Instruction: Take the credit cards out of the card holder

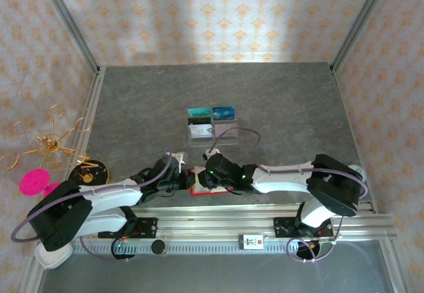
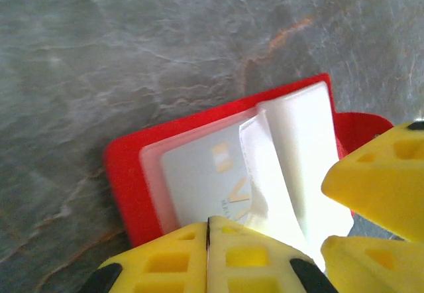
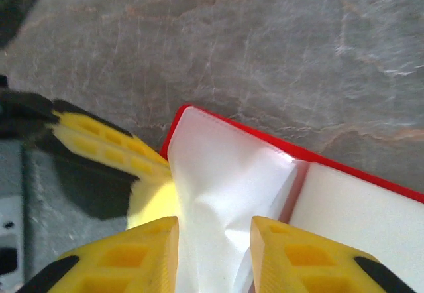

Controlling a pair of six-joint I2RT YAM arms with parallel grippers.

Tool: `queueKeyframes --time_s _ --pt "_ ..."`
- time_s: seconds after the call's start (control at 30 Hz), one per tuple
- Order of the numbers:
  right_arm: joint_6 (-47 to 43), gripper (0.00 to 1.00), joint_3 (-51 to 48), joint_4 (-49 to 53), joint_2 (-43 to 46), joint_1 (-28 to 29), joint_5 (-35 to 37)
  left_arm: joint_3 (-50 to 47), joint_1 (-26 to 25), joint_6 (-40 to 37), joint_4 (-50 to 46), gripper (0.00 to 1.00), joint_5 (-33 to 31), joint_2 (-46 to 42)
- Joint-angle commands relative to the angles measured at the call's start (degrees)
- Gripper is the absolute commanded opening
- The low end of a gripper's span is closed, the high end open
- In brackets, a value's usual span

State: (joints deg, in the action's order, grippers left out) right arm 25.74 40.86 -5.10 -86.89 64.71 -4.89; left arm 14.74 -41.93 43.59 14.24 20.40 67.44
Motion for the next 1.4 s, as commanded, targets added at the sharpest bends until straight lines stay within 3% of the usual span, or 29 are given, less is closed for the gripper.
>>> queueKeyframes --time_s 0.0,0.17,0.37,0.5,0.63,1.03,1.17,1.37 --pt "2.98 0.33 -1.61 2.03 4.20 -0.14 6.80 4.21 -2.10 -1.96 -2.10 0.09 -0.34 1.62" --pt "6.05 0.32 -5.83 4.26 10.98 -0.20 12.67 8.81 -4.96 -2.20 -2.79 0.10 0.33 6.29" --pt "7.83 0.32 -9.99 6.12 17.68 -0.33 14.94 14.86 -7.63 -3.28 -3.43 0.10 0.71 13.54" --pt "8.12 0.29 -12.26 5.33 18.86 -0.33 13.72 17.60 -7.81 -3.90 -3.91 0.09 1.10 18.57" --pt "6.60 0.19 -13.67 1.90 20.13 -1.50 6.46 18.35 -7.77 -4.04 -3.80 0.09 0.93 20.42" --pt "5.73 0.13 -12.94 -2.89 10.44 -6.25 -6.00 17.42 -7.93 -4.02 -3.18 0.13 0.96 19.29" --pt "8.10 0.05 -14.74 -2.22 7.48 -6.85 -6.41 16.17 -7.90 -4.22 -3.94 0.13 -0.38 16.53" --pt "9.99 0.01 -15.16 0.80 6.79 -6.94 -3.50 9.38 -7.26 -2.72 -7.26 0.13 -6.03 4.83"
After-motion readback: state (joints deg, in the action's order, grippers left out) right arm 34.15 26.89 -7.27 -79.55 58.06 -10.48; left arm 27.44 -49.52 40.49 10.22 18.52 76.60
